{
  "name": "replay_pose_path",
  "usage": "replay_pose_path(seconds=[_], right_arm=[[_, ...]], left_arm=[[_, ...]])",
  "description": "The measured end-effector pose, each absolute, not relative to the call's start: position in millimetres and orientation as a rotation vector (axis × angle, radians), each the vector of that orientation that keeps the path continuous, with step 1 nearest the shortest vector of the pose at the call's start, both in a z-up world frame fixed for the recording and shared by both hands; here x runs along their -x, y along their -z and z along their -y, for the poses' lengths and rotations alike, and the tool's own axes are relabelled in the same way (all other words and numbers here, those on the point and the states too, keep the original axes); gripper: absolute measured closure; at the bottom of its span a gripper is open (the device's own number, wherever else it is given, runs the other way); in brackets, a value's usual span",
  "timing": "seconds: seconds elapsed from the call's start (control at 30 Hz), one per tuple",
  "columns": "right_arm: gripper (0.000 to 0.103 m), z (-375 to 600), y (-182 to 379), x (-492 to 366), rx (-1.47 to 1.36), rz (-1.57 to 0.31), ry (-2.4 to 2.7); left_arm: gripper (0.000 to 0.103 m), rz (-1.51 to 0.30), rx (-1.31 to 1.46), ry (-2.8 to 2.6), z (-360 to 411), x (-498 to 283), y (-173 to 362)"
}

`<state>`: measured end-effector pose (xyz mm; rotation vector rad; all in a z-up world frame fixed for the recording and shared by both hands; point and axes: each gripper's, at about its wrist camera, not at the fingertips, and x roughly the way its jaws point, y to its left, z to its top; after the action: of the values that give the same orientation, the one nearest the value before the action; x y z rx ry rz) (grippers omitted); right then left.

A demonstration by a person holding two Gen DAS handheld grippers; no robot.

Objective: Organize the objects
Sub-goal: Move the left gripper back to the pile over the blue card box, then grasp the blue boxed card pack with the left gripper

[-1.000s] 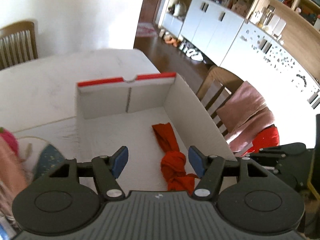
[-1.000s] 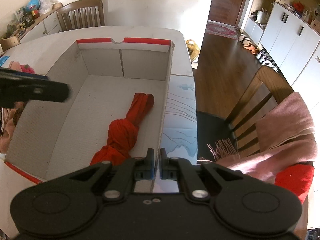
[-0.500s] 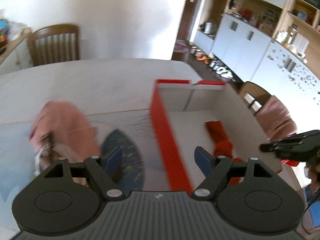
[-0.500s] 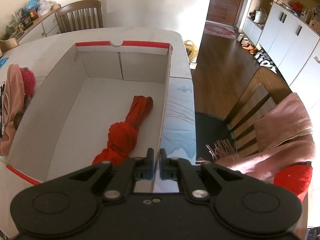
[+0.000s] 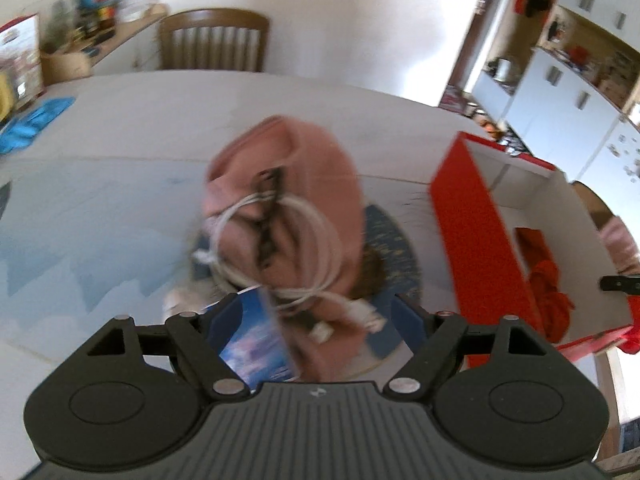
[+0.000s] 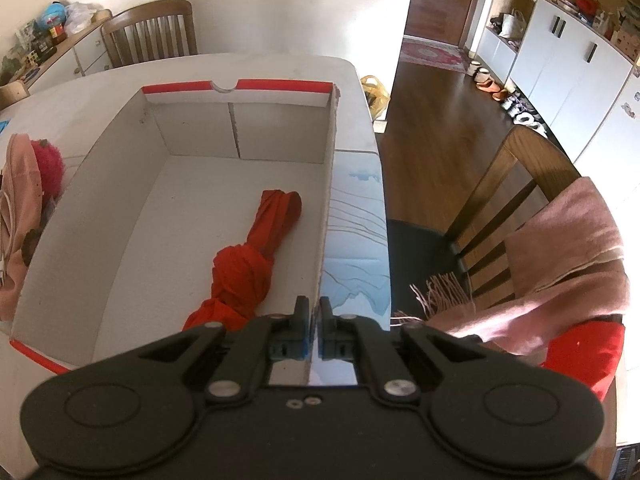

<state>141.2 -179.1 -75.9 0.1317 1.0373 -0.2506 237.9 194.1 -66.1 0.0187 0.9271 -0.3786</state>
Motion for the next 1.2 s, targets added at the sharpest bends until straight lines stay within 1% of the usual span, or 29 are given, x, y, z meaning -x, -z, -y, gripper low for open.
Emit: replay_pose_path(seconds=[0.2,0.43,0.73,0.77,0.8,0.87,0.97,1.2], right_arm=[[0.101,176.9,76.8,-142.8,-0.122,-1.039,0.259],[0.101,176.3,76.1,-142.3,-0.122,-1.040,0.264],[0.101,176.9,76.3,-141.8,-0.126,-1.038,0.271],[0.101,176.9,76.3,-141.8,-0.125,-1.038,0.271],[0.101,176.9,76.3,-141.8,-0.125,-1.039,0.271],[0.101,176.8,76.3,-141.8,-0.125,-1.039,0.271],[0.101,176.8,76.4,-141.8,-0.125,-1.038,0.271],[0.101,176.9,76.4,-142.4,-0.121,-1.040,0.269]], left_arm=[[0.022,-0.967,-0.001,0.315,-217.9,-237.0,82.8],[0.022,-0.987,-0.023,0.270,-223.0,-240.2,109.3],[0.023,-1.033,0.048,0.245,-222.9,-254.6,128.7],[0.027,-1.037,0.053,0.242,-222.6,-255.7,130.0],[0.035,-1.043,0.058,0.239,-223.3,-256.6,131.8],[0.046,-1.055,0.073,0.242,-223.7,-258.0,133.3],[0.049,-1.058,0.092,0.242,-226.3,-258.7,134.1],[0.051,-1.046,0.096,0.245,-229.7,-255.0,127.4]])
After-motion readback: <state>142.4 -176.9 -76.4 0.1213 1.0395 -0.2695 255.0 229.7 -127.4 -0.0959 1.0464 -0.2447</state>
